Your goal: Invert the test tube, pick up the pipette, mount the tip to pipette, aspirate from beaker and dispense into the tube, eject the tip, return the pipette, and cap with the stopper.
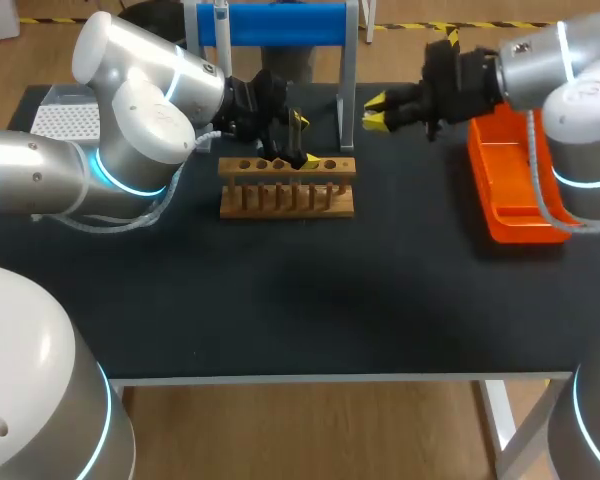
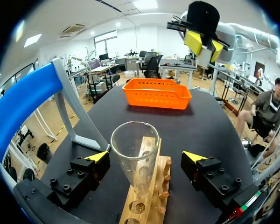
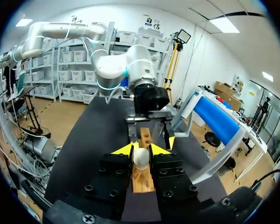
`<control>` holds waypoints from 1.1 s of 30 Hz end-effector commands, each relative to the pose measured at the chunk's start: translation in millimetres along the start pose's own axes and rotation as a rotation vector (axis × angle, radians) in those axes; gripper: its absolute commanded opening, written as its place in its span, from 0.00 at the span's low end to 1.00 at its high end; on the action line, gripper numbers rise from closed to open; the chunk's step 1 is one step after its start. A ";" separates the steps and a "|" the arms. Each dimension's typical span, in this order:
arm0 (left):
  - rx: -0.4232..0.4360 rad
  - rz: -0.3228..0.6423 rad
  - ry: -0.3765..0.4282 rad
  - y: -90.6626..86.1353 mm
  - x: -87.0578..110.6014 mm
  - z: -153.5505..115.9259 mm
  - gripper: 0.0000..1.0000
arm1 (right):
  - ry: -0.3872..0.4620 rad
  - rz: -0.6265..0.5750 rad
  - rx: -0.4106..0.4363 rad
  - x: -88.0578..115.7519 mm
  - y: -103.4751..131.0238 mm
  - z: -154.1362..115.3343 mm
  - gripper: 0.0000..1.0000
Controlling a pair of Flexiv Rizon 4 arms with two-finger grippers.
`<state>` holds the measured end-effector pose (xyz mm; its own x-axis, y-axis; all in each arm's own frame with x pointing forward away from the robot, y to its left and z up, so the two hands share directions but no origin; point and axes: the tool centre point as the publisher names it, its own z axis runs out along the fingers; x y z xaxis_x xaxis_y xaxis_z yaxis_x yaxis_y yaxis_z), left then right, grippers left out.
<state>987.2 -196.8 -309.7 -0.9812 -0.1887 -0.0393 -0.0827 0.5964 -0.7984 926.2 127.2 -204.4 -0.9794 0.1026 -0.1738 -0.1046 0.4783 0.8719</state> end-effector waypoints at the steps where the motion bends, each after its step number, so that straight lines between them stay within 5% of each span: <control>1: -0.002 -0.001 0.003 -0.3 -0.5 -0.3 1.00 | 0.042 -0.002 0.007 -15.0 9.0 16.5 0.00; 15: -0.002 -0.001 0.003 -0.3 -0.5 -0.3 1.00 | 0.079 -0.036 0.007 -31.9 38.4 45.9 0.00; 33: -0.002 -0.001 0.003 -0.3 -0.5 -0.3 1.00 | 0.139 -0.020 0.041 -38.0 48.2 72.9 0.00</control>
<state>987.2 -196.8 -309.7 -0.9812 -0.1887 -0.0393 -0.0828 0.5964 -0.7984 964.8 205.5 -190.2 -0.9909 -0.0169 -0.1337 -0.1238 0.5058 0.8537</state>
